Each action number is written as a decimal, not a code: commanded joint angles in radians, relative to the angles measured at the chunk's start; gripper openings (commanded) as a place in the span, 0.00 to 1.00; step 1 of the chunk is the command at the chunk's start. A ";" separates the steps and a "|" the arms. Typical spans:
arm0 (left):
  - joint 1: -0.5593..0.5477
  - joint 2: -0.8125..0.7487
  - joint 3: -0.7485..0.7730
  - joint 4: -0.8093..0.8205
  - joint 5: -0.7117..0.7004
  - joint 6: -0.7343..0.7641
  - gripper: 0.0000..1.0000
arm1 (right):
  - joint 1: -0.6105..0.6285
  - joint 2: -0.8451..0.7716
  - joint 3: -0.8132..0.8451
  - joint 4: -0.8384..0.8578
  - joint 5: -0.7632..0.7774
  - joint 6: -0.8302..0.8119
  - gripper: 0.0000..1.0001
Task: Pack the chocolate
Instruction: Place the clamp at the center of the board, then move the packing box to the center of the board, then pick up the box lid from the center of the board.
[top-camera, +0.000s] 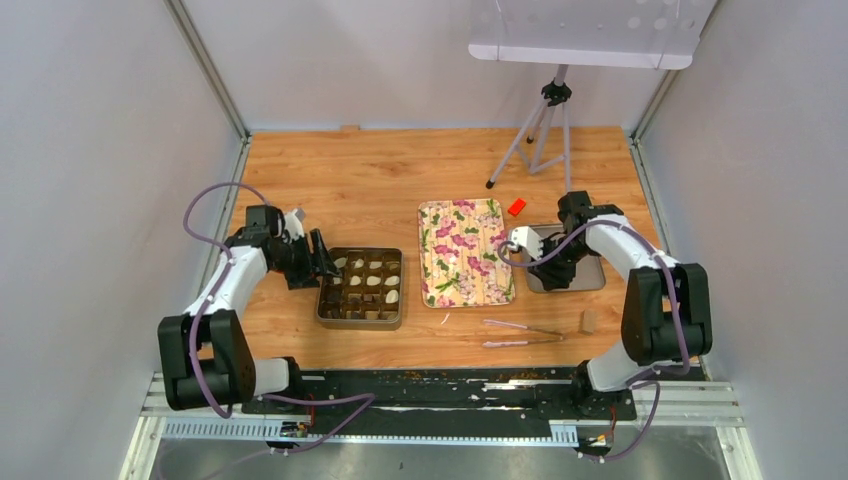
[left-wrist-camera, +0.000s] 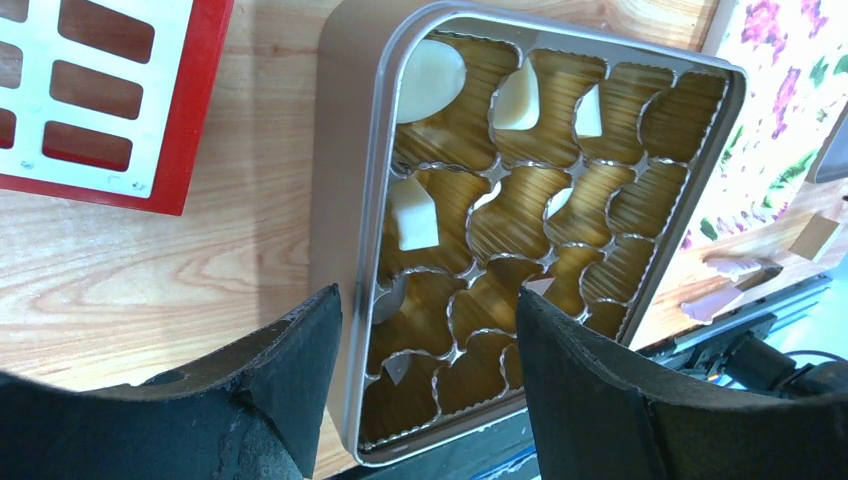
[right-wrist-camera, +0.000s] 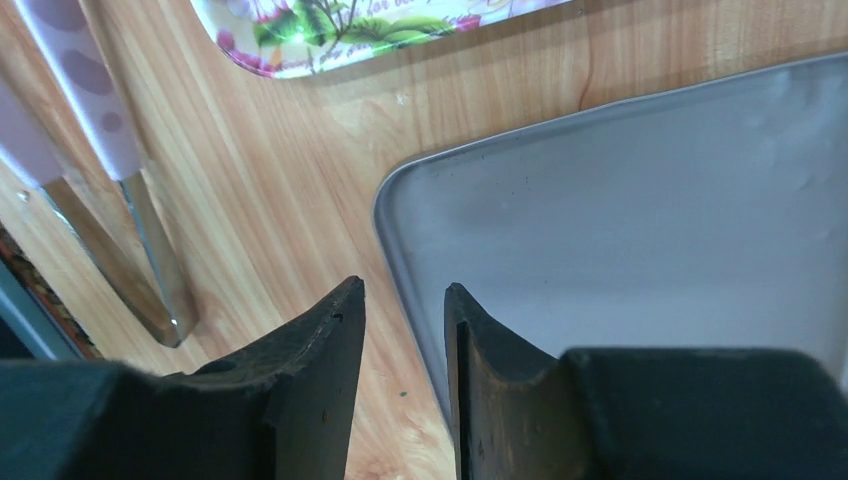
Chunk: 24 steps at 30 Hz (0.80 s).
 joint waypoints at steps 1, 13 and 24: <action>0.007 0.038 0.008 -0.017 -0.004 -0.037 0.72 | -0.003 0.041 0.057 -0.007 0.015 -0.136 0.36; -0.053 0.095 0.007 0.053 0.089 -0.148 0.69 | -0.005 0.078 0.079 -0.165 0.015 -0.296 0.38; -0.181 0.166 0.044 0.166 0.220 -0.218 0.72 | -0.004 0.064 -0.010 -0.030 0.086 -0.275 0.36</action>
